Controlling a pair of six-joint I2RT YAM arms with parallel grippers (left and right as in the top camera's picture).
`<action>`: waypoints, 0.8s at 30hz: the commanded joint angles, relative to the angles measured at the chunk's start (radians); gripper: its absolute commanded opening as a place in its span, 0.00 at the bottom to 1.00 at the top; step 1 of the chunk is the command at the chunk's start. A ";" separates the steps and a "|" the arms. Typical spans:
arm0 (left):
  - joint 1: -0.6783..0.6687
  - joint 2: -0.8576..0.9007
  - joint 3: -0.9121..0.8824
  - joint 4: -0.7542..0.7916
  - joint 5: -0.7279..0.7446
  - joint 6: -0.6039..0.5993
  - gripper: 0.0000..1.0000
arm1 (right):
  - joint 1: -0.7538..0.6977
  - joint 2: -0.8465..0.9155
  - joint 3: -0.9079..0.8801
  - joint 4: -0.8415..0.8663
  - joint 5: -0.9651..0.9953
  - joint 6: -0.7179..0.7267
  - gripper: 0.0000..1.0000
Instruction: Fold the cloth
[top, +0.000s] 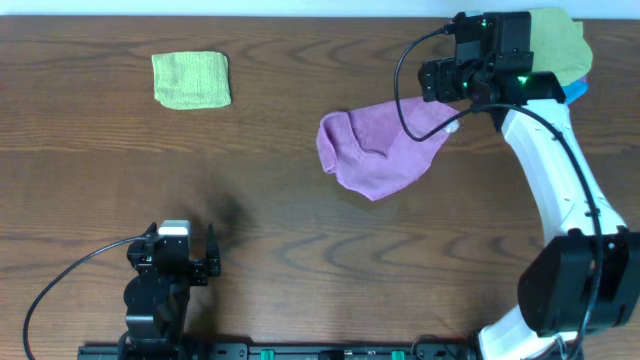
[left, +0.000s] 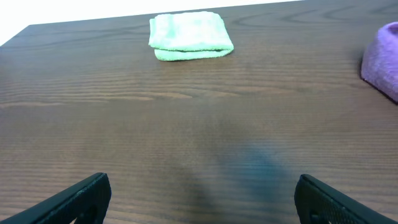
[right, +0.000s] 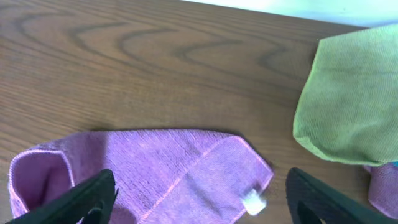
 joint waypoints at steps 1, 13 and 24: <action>0.003 -0.006 -0.019 -0.003 -0.009 0.014 0.95 | 0.016 -0.017 0.004 -0.030 0.002 0.095 0.88; 0.003 -0.006 -0.019 0.065 0.051 -0.001 0.95 | 0.019 -0.021 -0.005 -0.315 -0.317 0.117 0.87; 0.002 0.132 0.146 0.113 0.220 -0.029 0.95 | -0.015 -0.021 -0.240 -0.212 -0.454 0.109 0.80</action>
